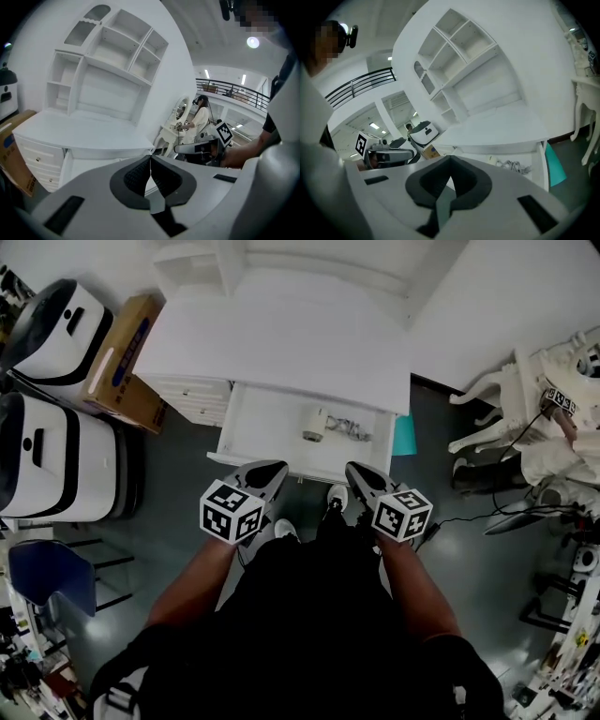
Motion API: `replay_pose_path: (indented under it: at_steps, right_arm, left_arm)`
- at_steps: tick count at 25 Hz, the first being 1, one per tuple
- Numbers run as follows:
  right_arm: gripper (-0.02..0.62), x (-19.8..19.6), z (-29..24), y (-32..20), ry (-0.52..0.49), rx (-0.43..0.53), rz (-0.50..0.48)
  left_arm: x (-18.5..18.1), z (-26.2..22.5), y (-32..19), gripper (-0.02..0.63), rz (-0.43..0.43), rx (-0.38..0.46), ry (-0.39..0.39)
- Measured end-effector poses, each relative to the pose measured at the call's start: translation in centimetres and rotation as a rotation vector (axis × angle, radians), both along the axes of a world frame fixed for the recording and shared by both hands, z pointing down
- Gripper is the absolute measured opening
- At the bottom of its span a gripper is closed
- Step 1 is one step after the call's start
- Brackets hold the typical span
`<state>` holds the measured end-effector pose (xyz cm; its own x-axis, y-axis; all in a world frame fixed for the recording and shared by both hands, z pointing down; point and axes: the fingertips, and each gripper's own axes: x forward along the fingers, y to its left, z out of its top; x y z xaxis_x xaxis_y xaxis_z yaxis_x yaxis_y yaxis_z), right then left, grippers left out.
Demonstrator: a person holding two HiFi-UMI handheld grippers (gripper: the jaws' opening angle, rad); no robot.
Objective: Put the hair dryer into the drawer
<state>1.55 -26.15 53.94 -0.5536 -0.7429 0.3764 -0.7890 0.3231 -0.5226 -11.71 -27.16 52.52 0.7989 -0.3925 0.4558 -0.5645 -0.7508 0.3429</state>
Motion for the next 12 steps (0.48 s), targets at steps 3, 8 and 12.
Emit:
replay_pose_path:
  at_steps: [3,8,12]
  right_arm:
    - [0.026,0.2,-1.2,1.0,-0.009,0.034,0.009]
    - [0.026,0.8,-3.3,1.9,-0.017,0.076,0.009]
    - [0.025,1.5,-4.6,2.5,0.019,0.107,-0.021]
  left_arm:
    - [1.2,-1.1,0.5,0.011,0.032,0.029,0.012]
    - [2.7,-2.5,2.0,0.011,0.048,0.049,0.033]
    - [3.7,-3.1,3.1,0.011,0.031,0.067,0.038]
